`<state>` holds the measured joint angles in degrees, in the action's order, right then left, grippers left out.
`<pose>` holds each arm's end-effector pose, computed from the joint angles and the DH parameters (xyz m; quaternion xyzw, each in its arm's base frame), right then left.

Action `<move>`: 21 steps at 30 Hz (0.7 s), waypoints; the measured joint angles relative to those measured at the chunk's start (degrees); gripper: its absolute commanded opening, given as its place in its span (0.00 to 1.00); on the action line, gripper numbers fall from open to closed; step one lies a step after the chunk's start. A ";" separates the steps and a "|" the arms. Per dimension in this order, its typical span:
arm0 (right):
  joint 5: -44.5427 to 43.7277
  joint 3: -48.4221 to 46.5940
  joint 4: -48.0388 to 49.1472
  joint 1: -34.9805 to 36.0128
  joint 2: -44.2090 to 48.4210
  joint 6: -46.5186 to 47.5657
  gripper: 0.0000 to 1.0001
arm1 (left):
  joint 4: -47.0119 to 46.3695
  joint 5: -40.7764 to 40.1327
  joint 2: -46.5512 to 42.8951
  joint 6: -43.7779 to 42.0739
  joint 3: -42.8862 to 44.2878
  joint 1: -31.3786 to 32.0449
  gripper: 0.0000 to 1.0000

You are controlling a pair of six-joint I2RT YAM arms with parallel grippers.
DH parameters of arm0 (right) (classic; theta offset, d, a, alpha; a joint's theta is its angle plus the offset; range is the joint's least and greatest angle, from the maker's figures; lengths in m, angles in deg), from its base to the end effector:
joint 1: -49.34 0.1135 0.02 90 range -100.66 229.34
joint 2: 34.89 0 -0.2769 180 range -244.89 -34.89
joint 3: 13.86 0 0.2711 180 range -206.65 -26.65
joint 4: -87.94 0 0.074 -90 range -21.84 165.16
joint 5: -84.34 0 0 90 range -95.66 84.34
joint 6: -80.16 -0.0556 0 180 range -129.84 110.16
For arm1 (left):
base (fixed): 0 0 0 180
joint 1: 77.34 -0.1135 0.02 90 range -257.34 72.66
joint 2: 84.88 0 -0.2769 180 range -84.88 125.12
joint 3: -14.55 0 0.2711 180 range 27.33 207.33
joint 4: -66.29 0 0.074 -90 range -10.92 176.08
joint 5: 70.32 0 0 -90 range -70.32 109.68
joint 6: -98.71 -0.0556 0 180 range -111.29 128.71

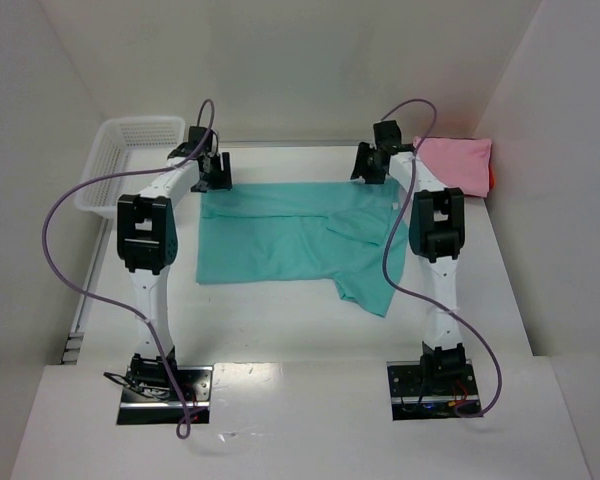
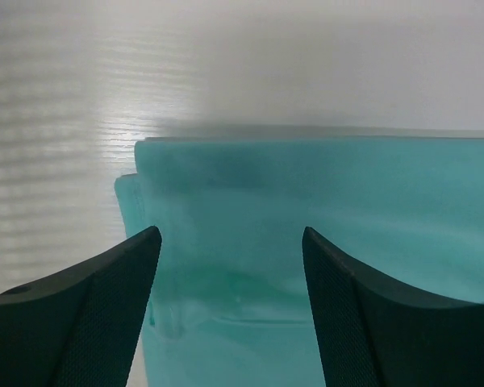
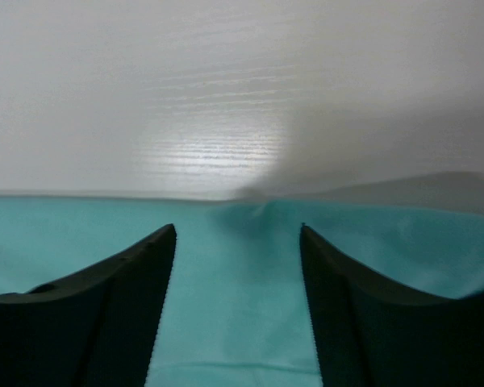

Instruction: Fold and stack the t-shirts

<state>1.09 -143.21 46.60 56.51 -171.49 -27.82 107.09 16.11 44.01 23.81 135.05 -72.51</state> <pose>0.5703 0.0783 0.1726 0.0672 0.9316 0.1306 0.3325 0.5450 -0.0426 0.1915 -0.0947 0.9321 -0.0315 0.3483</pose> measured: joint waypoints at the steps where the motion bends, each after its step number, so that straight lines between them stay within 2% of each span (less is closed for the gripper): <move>1: -0.12 1.46 -0.13 -0.17 1.82 -0.04 0.83 | -0.16 0.29 -1.11 -0.12 -0.63 0.25 0.81; 5: -0.47 10.90 1.09 -1.58 14.08 -0.42 0.99 | -1.22 1.39 -9.44 -0.22 -5.29 1.58 0.83; 6: -0.61 14.11 2.17 -1.92 17.89 -0.33 1.00 | -1.65 1.68 -12.21 -0.17 -7.00 1.88 0.85; 9: -1.56 28.01 5.24 -3.11 33.98 -1.57 1.00 | -2.83 2.55 -22.11 0.53 -14.55 2.85 0.97; 13: -0.99 39.16 8.49 -3.42 46.01 -3.85 1.00 | -3.88 3.48 -30.76 2.55 -22.34 2.96 1.00; 17: 0.87 52.37 8.02 -3.42 53.64 -7.32 1.00 | -1.79 4.42 -40.01 6.22 -33.69 2.88 1.00; 21: 1.18 59.36 5.79 -3.42 55.91 -10.64 1.00 | -0.70 4.60 -44.76 8.17 -39.15 2.88 1.00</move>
<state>2.27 -83.85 52.39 53.09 -115.58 -38.47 106.39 20.71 -0.75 31.98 95.90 -69.63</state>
